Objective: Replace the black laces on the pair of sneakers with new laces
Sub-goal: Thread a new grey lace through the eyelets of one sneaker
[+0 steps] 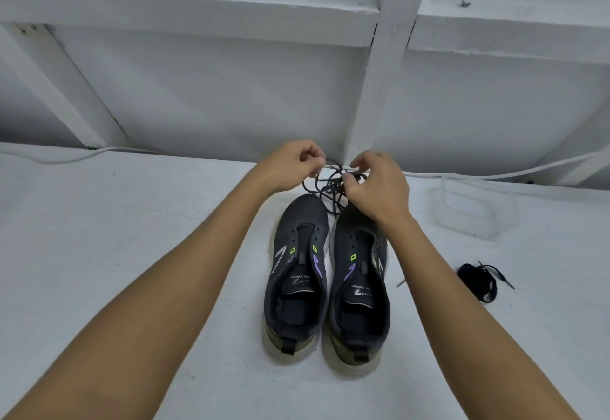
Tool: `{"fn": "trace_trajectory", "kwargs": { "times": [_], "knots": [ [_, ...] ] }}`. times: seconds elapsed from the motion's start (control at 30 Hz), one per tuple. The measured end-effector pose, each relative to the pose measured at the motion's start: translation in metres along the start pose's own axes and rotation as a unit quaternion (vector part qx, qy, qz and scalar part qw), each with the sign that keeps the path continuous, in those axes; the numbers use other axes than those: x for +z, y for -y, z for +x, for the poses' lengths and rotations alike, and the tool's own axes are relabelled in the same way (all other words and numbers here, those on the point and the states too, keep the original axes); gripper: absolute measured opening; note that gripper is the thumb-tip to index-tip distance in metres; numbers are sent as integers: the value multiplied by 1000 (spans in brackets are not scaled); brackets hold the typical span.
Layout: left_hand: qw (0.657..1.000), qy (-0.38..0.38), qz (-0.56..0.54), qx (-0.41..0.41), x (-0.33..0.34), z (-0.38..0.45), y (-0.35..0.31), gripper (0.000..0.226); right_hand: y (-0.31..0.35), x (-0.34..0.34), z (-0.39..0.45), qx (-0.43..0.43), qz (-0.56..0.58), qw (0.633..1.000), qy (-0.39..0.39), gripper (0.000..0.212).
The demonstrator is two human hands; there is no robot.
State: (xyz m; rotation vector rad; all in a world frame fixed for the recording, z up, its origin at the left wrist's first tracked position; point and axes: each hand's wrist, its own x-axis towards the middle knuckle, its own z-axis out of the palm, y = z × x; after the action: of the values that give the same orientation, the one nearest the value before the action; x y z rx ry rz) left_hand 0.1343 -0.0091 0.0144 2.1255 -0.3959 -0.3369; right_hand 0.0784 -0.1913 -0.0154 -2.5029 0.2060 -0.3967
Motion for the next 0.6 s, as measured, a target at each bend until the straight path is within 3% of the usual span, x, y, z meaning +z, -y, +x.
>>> {"fn": "trace_trajectory", "kwargs": {
  "times": [0.1,0.17,0.23,0.4,0.6],
  "knots": [
    [999,11,-21,40,-11,-9,-17,5,13,-13,4,-34,94,992,75,28],
    [998,8,-7,61,-17,-16,-25,5,21,-18,5,-62,105,987,105,19],
    [997,-6,14,71,-24,-22,-29,7,26,-21,6,-84,100,987,90,16],
    [994,-59,70,60,-52,-43,-30,12,33,-45,4,-48,137,986,81,14],
    [987,-58,149,22,-86,-77,-21,22,31,-74,-4,-49,159,984,60,18]
  ]
}}
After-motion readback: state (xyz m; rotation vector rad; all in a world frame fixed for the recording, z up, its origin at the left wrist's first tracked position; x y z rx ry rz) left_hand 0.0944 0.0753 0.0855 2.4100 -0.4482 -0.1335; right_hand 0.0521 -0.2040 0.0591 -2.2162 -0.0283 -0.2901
